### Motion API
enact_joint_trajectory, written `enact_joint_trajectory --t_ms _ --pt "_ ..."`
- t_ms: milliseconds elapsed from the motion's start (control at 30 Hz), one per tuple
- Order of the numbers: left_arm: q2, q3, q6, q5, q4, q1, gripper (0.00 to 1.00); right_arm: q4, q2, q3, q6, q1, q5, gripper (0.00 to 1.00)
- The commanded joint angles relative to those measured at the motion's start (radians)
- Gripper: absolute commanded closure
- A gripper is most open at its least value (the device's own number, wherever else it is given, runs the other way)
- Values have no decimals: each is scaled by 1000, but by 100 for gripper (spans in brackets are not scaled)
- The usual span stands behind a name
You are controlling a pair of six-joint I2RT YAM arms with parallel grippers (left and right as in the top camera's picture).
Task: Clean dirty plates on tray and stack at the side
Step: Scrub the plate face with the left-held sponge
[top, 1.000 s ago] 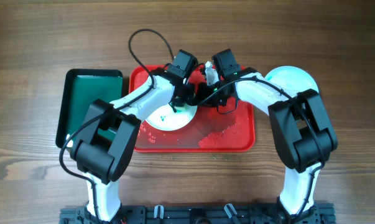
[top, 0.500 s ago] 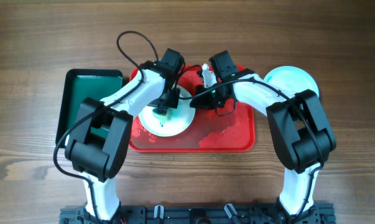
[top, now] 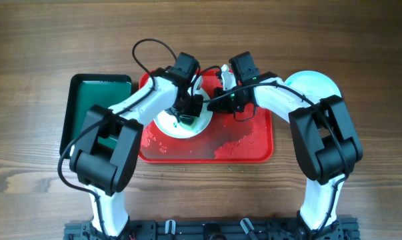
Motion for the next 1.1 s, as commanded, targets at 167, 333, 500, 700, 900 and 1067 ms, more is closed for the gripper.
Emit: enact_joint_trajectory --t_ms 167,333,500,700,900,1067 --pt "80 -35 -393 -770 17 5 96 -14 18 -10 -3 23 -62 96" --pt "80 -35 -472 -700 -69 -2 96 -14 18 -10 -4 23 -62 96" --pt "80 -36 -116 -179 -79 -24 96 -13 18 -10 -4 23 -61 96" --pt "80 -36 259 148 -187 -47 96 -10 18 -10 -5 19 -63 96" --pt "80 -36 354 148 -226 -48 96 -10 18 -10 -85 -21 -146 96" --pt "80 -36 303 -124 -126 -49 96 -10 18 -10 -87 -23 -148 96"
